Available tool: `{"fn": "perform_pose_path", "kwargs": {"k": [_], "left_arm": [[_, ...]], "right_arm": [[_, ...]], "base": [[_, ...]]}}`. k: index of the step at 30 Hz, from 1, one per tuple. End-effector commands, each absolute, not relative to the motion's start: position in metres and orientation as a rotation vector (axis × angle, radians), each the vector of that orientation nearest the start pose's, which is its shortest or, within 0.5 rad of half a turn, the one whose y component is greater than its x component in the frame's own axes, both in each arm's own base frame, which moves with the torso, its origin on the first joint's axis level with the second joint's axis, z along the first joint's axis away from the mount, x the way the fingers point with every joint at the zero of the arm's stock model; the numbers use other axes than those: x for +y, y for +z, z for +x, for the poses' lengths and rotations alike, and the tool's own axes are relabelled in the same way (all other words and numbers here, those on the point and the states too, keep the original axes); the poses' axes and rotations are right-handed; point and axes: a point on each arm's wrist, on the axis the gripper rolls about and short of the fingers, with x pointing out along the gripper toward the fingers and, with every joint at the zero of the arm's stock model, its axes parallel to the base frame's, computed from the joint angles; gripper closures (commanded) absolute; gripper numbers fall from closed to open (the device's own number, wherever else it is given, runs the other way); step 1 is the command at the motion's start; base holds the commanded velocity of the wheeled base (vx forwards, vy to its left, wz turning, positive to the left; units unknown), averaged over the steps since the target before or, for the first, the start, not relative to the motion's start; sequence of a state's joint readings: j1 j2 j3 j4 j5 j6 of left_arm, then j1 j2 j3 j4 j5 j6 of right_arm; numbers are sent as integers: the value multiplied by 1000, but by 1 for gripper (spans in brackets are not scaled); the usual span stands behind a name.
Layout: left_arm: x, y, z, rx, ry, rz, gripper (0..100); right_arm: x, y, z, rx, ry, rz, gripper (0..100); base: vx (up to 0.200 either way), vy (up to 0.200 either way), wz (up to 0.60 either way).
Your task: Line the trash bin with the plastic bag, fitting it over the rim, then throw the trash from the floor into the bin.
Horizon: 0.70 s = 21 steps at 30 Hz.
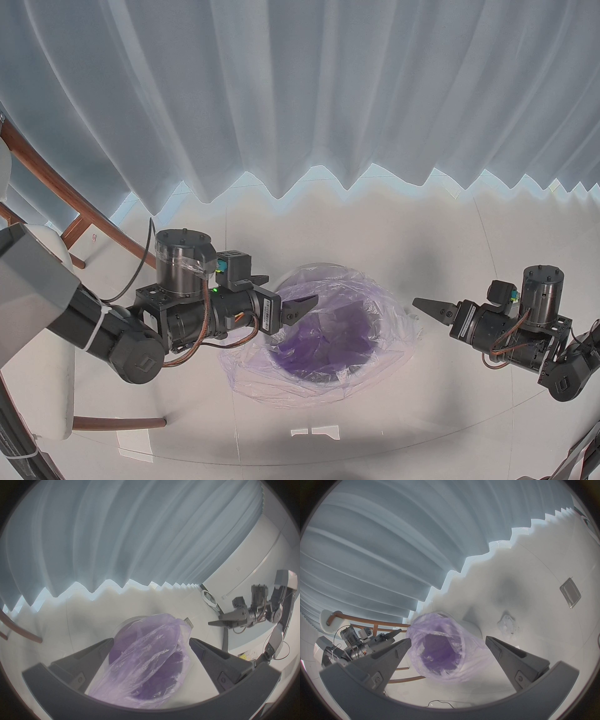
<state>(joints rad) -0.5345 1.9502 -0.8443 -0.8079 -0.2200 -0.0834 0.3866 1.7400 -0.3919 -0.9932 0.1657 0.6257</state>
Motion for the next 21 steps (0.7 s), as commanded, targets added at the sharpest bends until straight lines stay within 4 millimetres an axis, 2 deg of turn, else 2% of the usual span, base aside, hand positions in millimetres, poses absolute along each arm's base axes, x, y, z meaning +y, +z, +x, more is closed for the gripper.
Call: {"fn": "perform_pose_path", "kwargs": {"k": [1, 6, 7, 11, 17, 21], "left_arm": [[-193, 99, 318, 377, -745, 8, 0], [-194, 89, 327, 390, -734, 11, 0], [-194, 88, 327, 391, -734, 12, 100], [-195, 89, 329, 372, -734, 7, 100], [-193, 96, 331, 344, -723, 0, 100], [-193, 102, 331, 328, -722, -4, 100]], "right_arm": [[108, 109, 255, 493, 424, 567, 0], [111, 109, 263, 482, 428, 567, 0], [112, 111, 265, 473, 431, 568, 0], [115, 109, 277, 453, 444, 530, 0], [112, 88, 288, 396, 677, 261, 0], [115, 72, 300, 362, 740, 214, 0]], "base": [[0, 0, 0], [0, 0, 0], [0, 0, 0], [0, 0, 0], [0, 0, 0], [0, 0, 0]]}}
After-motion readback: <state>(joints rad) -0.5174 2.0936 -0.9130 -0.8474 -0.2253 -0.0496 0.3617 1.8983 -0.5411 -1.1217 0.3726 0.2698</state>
